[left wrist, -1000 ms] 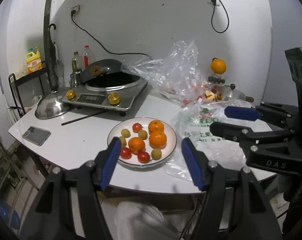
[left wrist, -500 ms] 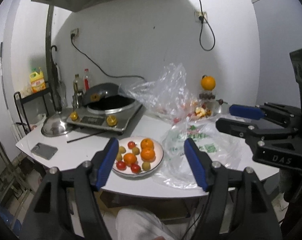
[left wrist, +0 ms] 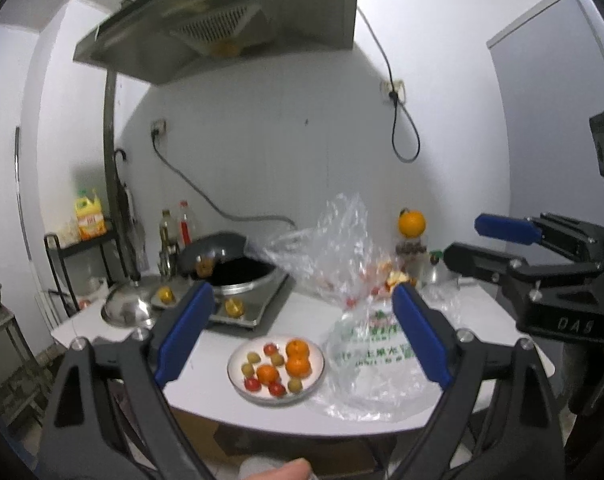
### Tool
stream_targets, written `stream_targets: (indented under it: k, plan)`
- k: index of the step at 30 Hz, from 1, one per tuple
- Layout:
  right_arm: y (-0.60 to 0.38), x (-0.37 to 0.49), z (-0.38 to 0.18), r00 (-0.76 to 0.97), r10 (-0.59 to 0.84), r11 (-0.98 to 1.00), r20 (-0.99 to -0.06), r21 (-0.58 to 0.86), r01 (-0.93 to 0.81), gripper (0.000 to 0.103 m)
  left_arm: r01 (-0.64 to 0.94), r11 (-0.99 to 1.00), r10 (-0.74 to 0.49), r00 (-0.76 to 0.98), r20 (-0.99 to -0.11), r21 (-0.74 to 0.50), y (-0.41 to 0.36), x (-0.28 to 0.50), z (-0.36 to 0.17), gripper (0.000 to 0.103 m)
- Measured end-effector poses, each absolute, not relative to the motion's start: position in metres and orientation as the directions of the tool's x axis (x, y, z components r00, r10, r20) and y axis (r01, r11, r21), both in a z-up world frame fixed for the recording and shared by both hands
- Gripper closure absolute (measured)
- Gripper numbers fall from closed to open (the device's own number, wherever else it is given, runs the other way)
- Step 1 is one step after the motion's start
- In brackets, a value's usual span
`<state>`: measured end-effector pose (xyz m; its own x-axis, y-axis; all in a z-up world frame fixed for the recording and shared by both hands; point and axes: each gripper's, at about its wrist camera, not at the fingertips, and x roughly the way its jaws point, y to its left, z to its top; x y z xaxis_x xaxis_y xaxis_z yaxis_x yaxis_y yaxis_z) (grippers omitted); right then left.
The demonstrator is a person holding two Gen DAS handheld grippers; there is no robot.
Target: Organize fruits
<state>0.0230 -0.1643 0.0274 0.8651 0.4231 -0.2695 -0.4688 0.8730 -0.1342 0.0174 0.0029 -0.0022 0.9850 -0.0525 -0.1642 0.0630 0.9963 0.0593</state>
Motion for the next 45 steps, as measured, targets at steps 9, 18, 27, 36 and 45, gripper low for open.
stream_targets:
  k: [9,18,27,36,45]
  plan:
    - [-0.177,0.002,0.057,0.891,0.413,0.887,-0.187,-0.139,-0.440,0.038,0.062,0.996,-0.057,0.995,-0.079,0.068,-0.004,-0.004,0.027,0.010]
    - [-0.183,-0.008,0.078,0.908,0.396,0.897,-0.133,-0.153,-0.414,0.037,0.046,0.997,-0.046,0.999,-0.010,0.055,-0.004,-0.016,0.050,0.010]
    - [-0.188,-0.015,0.097,0.921,0.381,0.904,-0.083,-0.174,-0.390,0.032,0.027,0.998,-0.030,0.998,0.052,0.053,-0.003,-0.025,0.069,0.010]
    - [-0.198,-0.015,0.108,0.932,0.357,0.916,-0.058,-0.171,-0.362,0.031,0.003,0.998,-0.009,0.994,0.107,0.056,-0.004,-0.033,0.086,0.010]
    - [-0.207,-0.013,0.116,0.938,0.344,0.926,-0.039,-0.153,-0.346,0.030,-0.003,0.999,-0.003,0.991,0.135,0.043,-0.003,-0.037,0.091,0.000]
